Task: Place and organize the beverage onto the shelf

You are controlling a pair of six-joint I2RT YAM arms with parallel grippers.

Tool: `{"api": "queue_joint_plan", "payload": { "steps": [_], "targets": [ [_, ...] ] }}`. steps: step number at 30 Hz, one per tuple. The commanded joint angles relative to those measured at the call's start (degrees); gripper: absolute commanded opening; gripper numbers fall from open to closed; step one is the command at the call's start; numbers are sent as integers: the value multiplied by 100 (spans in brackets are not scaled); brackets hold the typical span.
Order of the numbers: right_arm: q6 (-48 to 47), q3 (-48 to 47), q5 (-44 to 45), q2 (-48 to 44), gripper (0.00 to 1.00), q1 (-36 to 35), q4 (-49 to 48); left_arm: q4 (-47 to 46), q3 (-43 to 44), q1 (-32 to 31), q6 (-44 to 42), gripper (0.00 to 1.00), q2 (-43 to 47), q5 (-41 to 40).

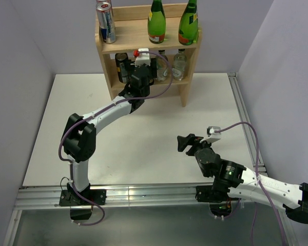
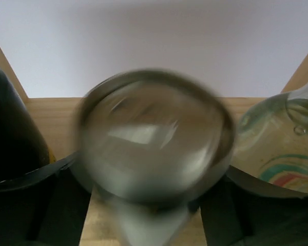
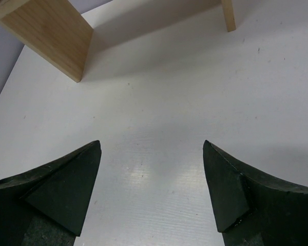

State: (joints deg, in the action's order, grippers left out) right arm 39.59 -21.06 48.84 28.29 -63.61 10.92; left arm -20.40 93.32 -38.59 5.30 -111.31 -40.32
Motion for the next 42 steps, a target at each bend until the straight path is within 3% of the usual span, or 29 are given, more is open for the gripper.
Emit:
{"api": "queue_joint_plan", "payload": {
  "steps": [1,7,42],
  "targets": [
    [84,14,205,-43,87,-28,-28,-289,-7,229,6,80,39,-310],
    [127,32,179,-105,86,-28,7,-341,-94,264,6,90,65,-407],
    [233,67,178,-280,85,-28,156,-78,-964,106,305,88,452,-90]
  ]
}}
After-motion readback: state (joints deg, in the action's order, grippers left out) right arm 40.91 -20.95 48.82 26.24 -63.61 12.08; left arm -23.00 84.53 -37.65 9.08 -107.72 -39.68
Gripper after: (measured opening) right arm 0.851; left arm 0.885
